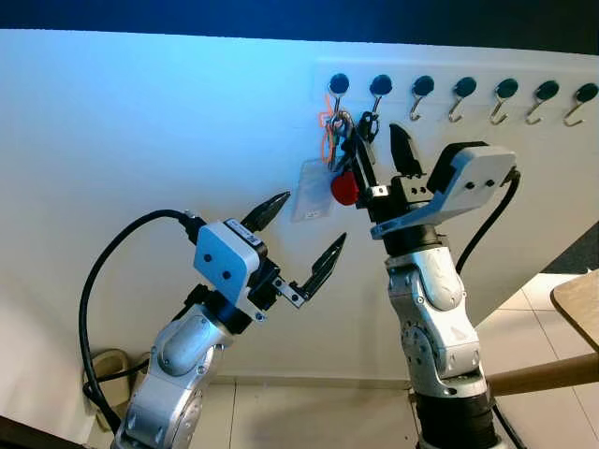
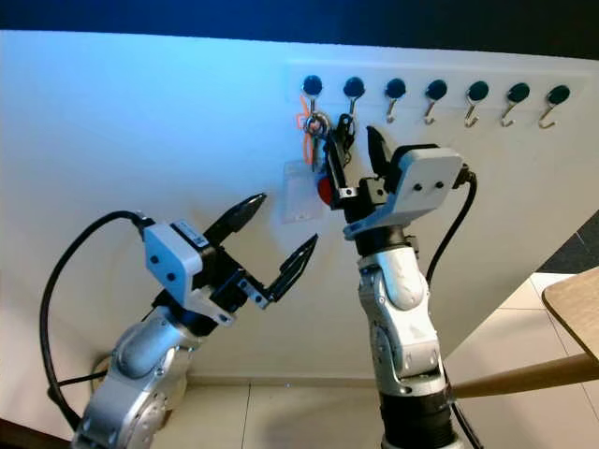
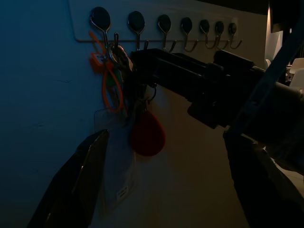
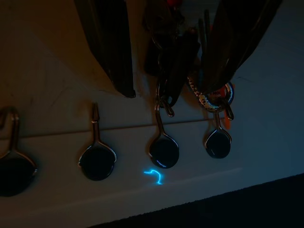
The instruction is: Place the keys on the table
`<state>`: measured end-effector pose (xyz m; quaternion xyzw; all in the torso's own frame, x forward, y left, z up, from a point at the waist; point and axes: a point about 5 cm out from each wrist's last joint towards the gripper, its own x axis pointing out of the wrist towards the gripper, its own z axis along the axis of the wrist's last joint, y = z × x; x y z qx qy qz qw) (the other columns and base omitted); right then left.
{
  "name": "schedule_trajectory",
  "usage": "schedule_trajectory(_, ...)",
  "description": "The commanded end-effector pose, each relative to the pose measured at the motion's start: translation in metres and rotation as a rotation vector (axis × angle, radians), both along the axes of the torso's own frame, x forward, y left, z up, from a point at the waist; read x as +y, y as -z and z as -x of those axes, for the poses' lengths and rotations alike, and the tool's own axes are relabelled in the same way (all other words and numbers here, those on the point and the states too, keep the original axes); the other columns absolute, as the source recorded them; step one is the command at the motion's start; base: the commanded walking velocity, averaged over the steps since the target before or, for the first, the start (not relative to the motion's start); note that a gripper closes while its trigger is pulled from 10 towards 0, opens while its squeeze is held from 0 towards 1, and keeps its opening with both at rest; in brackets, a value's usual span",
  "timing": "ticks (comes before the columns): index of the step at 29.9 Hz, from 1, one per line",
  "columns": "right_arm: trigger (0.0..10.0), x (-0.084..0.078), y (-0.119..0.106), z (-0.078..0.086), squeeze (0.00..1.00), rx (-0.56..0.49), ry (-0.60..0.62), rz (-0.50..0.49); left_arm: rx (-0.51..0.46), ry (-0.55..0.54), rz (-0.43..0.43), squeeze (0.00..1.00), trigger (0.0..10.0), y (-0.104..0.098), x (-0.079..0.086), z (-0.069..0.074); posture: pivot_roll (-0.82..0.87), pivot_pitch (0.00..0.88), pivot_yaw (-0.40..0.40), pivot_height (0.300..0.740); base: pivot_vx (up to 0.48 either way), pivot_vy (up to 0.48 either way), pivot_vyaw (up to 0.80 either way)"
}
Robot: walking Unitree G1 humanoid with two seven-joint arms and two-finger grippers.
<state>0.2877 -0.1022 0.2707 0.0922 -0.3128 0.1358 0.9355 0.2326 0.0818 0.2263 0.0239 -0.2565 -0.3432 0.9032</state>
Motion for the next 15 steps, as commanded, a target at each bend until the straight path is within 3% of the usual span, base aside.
schedule_trajectory(1, 10.0, -0.0003, 0.0019, -0.0015, 0.0, 0.02, -0.011, 0.0, 0.011, 0.007, -0.004, 0.0, 10.0, 0.0038, -0.0021, -0.0004, 0.06, 0.119, -0.032, 0.74, 0.0, 0.0, 0.0)
schedule_trajectory(2, 8.1, 0.0003, 0.0025, -0.0023, 0.0, 0.031, -0.015, 0.001, 0.012, 0.008, -0.005, 0.0, 10.0, 0.004, -0.0023, -0.0003, 0.07, 0.115, -0.033, 0.74, 0.0, 0.0, 0.0)
schedule_trajectory(4, 8.1, 0.0006, 0.0031, -0.0027, 0.0, 0.038, -0.017, 0.0, 0.012, 0.008, -0.005, 0.0, 10.0, 0.0042, -0.0024, -0.0003, 0.07, 0.114, -0.034, 0.74, 0.0, 0.0, 0.0)
schedule_trajectory(5, 5.0, 0.0008, 0.0038, -0.0032, 0.0, 0.046, -0.019, -0.001, 0.012, 0.009, -0.006, 0.0, 10.0, 0.0044, -0.0025, -0.0002, 0.07, 0.113, -0.035, 0.74, 0.0, 0.0, 0.0)
schedule_trajectory(8, 3.6, 0.0013, 0.0053, -0.0041, 0.0, 0.061, -0.023, -0.004, 0.014, 0.01, -0.009, 0.0, 10.0, 0.0049, -0.0026, 0.0, 0.07, 0.111, -0.035, 0.74, 0.0, 0.0, 0.0)
schedule_trajectory(10, 3.6, 0.0014, 0.0057, -0.0044, 0.0, 0.065, -0.024, -0.005, 0.015, 0.011, -0.01, 0.0, 10.0, 0.0051, -0.0027, 0.0, 0.07, 0.111, -0.035, 0.74, 0.0, 0.0, 0.0)
schedule_trajectory(11, 2.6, 0.0016, 0.0066, -0.0049, 0.0, 0.073, -0.026, -0.006, 0.016, 0.012, -0.011, 0.0, 10.0, 0.0056, -0.0027, 0.0002, 0.07, 0.11, -0.035, 0.74, 0.0, 0.0, 0.0)
schedule_trajectory(13, 2.0, 0.0016, 0.0078, -0.0057, 0.0, 0.086, -0.027, -0.011, 0.017, 0.012, -0.013, 0.0, 10.0, 0.006, -0.0028, 0.0003, 0.07, 0.11, -0.035, 0.74, 0.0, 0.0, 0.0)
schedule_trajectory(15, 2.0, 0.0016, 0.0081, -0.0059, 0.0, 0.089, -0.027, -0.012, 0.017, 0.012, -0.013, 0.0, 10.0, 0.006, -0.0028, 0.0003, 0.07, 0.11, -0.035, 0.74, 0.0, 0.0, 0.0)
